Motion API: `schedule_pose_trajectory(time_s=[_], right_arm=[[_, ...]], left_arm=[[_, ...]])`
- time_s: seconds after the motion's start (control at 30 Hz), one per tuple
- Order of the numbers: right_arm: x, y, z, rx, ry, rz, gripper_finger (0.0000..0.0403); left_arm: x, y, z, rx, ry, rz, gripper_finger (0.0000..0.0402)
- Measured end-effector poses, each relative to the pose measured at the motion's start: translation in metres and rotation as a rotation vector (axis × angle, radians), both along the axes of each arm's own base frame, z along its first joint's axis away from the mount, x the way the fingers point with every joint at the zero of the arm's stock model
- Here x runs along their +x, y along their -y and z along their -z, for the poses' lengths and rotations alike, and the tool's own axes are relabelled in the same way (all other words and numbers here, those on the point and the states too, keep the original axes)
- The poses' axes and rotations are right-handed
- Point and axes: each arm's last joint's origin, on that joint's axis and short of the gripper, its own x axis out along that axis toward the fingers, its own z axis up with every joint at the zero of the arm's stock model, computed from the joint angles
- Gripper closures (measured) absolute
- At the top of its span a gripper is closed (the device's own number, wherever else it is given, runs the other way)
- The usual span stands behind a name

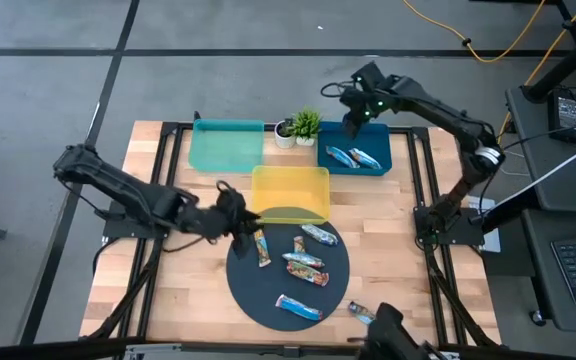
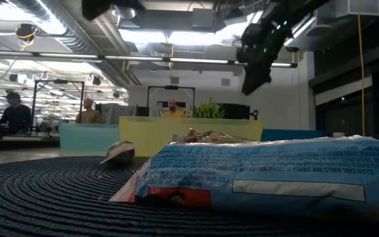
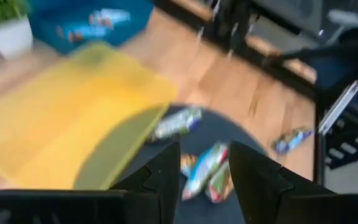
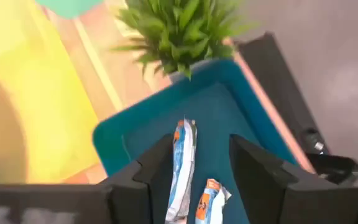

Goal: Pick and place Granola Bars by type
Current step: Put the yellow granola bar into the blue bin

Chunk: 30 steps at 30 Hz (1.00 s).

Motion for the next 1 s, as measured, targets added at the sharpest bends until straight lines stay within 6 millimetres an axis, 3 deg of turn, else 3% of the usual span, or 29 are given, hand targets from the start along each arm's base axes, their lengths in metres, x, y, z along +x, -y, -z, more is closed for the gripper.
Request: schedule_pose_trajectory(time_s=[0.27, 0.47, 0.63, 1.0], right_arm=[[-0.005, -0.035, -0.058, -0.225, 0.192, -0.137, 0.0247], [-0.003, -0.067, -0.089, -0.353, 0.338, -0.342, 0.0247], [-0.001, -0.086, -0.101, -0.411, 0.402, -0.462, 0.0247], [0.006, -0.107, -0.106, -0.386, 0.482, -0.635, 0.0247]], left_arm=[[0.025, 0.027, 0.052, -0.059, -0.165, -0.027, 0.0274], [0.029, 0.033, 0.058, -0.163, -0.139, -0.097, 0.0274], [0.034, 0.040, 0.074, -0.247, -0.171, -0.176, 0.0274], [0.050, 0.052, 0.130, -0.445, -0.336, -0.337, 0.0272]])
